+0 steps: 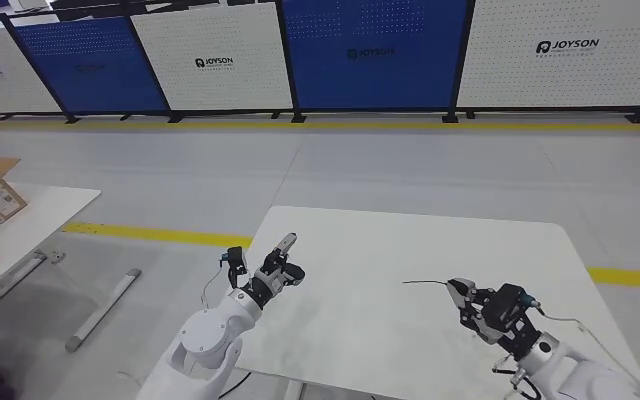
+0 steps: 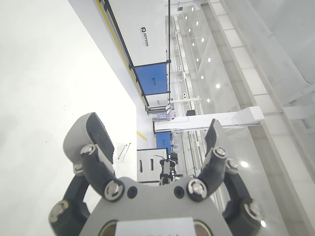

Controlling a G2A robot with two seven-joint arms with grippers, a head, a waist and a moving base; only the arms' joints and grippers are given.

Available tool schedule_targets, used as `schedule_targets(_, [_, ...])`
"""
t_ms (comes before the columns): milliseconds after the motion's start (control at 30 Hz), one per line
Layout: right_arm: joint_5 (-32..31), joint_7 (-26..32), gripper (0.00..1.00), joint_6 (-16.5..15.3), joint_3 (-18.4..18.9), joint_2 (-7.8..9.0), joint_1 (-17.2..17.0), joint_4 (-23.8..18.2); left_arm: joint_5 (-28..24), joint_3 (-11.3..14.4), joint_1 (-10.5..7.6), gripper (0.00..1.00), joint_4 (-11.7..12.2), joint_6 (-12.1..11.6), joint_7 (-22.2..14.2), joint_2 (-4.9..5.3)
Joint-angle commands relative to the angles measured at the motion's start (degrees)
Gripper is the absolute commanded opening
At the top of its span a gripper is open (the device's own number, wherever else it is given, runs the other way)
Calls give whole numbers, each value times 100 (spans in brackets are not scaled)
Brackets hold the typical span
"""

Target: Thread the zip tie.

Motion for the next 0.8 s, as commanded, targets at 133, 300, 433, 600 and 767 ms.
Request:
schedule_targets(133, [-332, -727, 0, 0, 44, 10, -31, -113, 0, 0, 0, 100, 0, 0, 0, 0])
schedule_targets(300, [-700, -908, 0, 0, -64, 64, 39, -11, 0, 0, 0, 100, 0, 0, 0, 0])
schedule_targets(433, [-700, -908, 0, 0, -64, 64, 39, -11, 0, 0, 0, 100, 0, 0, 0, 0])
schedule_targets(600, [-700, -908, 0, 0, -64, 64, 39, -11, 0, 0, 0, 100, 0, 0, 0, 0])
schedule_targets(767, [-700, -908, 0, 0, -64, 64, 39, -11, -36, 59, -11, 100, -3, 40, -60, -4])
